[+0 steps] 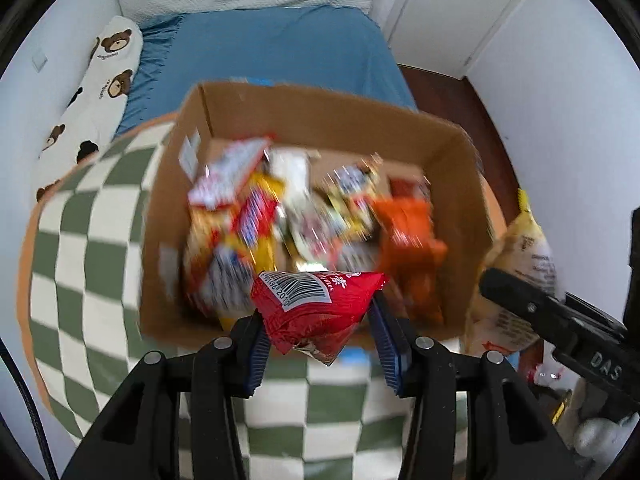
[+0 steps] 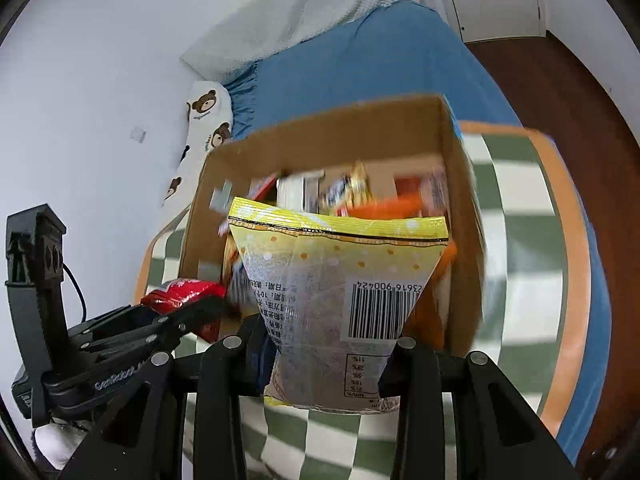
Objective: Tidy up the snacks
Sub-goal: 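Carry both packets into the box and open both tools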
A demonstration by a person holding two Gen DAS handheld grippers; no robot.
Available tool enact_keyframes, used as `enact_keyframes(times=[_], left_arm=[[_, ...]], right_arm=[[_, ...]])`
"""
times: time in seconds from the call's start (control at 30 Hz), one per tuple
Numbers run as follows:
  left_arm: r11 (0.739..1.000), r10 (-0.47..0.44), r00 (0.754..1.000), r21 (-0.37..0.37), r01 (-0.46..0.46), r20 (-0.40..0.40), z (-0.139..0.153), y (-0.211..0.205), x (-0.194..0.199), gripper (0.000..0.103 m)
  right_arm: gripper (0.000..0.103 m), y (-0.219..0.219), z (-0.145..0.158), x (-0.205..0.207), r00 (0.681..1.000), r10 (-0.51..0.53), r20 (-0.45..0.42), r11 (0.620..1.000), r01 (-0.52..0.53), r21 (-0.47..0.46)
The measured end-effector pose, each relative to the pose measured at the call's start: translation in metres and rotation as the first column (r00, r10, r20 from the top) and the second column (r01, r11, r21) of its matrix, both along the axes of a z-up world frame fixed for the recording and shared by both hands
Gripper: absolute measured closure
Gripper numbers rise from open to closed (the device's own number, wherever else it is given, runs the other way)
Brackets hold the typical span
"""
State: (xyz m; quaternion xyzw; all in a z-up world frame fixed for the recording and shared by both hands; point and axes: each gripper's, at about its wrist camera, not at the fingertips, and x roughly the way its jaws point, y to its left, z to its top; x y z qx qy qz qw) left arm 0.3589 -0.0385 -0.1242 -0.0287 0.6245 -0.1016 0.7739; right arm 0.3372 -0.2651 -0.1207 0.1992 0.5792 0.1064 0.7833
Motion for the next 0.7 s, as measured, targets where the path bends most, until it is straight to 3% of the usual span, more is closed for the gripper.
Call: enact_keyframes(times=[0.17,0.43,0.47,0.5,0.57,0.6,0.63,0.7], left_arm=[[0.998,0.024,0.998,0.056,-0.020,-0.058,-0.022,0.009,0.071,0.059],[0.993,0.020,0.987,0.114,-0.002,-0.158,-0.070,0.007,0.135,0.057],[0.993,0.013,0.985,0.121,0.008,-0.174,-0.075,0.006,0.139,0.057],[0.991,0.007,0.983,0.133,0.018,-0.184,-0.080,0.004,0.144,0.057],[0.989,0.001,0.984,0.147,0.025,-0.178,-0.084,0.003,0.148,0.047],[0.990,0.003,0.983,0.140,0.023,-0.182,-0.086,0.003,0.149,0.028],[0.991,0.007,0.983,0.132,0.018,-0.185,-0.088,0.005,0.151,0.017],[0.991,0.016,0.986,0.135,0.007,-0.167,-0.089,0.007,0.152,0.017]], right_arm=[[0.064,0.007,-0.023,0.070,0.996,0.001,-0.092,0.998,-0.007,-0.067],[0.063,0.001,-0.073,0.143,0.964,-0.012,-0.266,0.989,-0.028,-0.146],[0.056,0.000,-0.079,0.151,0.960,-0.023,-0.281,0.987,-0.022,-0.157],[0.039,-0.001,-0.083,0.156,0.958,-0.027,-0.287,0.987,-0.021,-0.161],[0.017,-0.004,-0.086,0.162,0.958,-0.036,-0.286,0.984,-0.016,-0.176],[0.017,-0.005,-0.086,0.163,0.960,-0.034,-0.278,0.984,-0.017,-0.177],[0.017,-0.007,-0.086,0.163,0.960,-0.033,-0.276,0.984,-0.016,-0.175],[0.017,-0.012,-0.088,0.160,0.962,-0.039,-0.272,0.985,-0.009,-0.173]])
